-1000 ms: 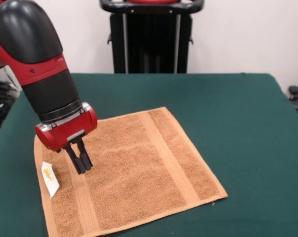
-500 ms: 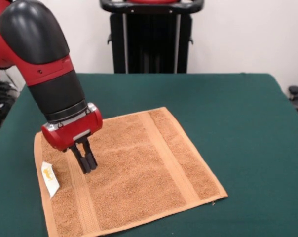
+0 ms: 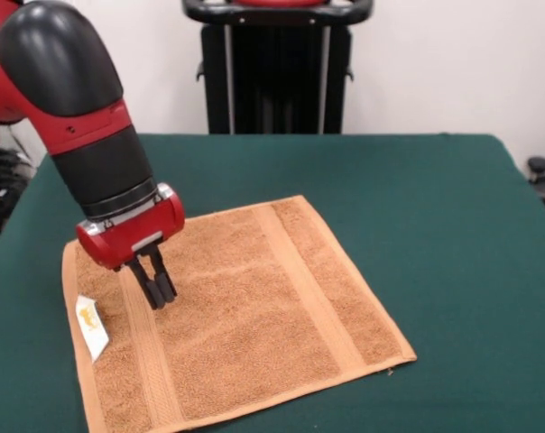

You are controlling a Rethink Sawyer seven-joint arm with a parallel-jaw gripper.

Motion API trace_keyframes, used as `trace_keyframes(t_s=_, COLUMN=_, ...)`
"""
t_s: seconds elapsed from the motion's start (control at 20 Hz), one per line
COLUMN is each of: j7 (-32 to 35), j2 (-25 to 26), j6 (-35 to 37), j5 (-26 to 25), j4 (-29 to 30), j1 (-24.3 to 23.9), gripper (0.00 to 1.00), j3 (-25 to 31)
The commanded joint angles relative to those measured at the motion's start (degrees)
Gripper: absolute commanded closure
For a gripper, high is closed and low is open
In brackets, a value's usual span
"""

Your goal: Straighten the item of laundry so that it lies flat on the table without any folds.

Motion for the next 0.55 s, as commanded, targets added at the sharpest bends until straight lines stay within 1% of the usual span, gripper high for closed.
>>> trace_keyframes(t_s=0.05, j7=12.10, j2=5.06, j6=-2.98, j5=-0.93, j4=3.83, j1=0.58, gripper=1.00, j3=1.09)
trace_keyframes(t_s=0.5, j7=13.26, j2=5.81, j6=-3.90, j5=-0.70, j4=1.69, j1=2.31, gripper=1.00, j3=-0.36)
trace_keyframes(t_s=0.55, j7=13.37, j2=5.46, j6=-2.66, j5=-0.75, j4=1.10, j1=3.29, gripper=1.00, j3=-1.77)
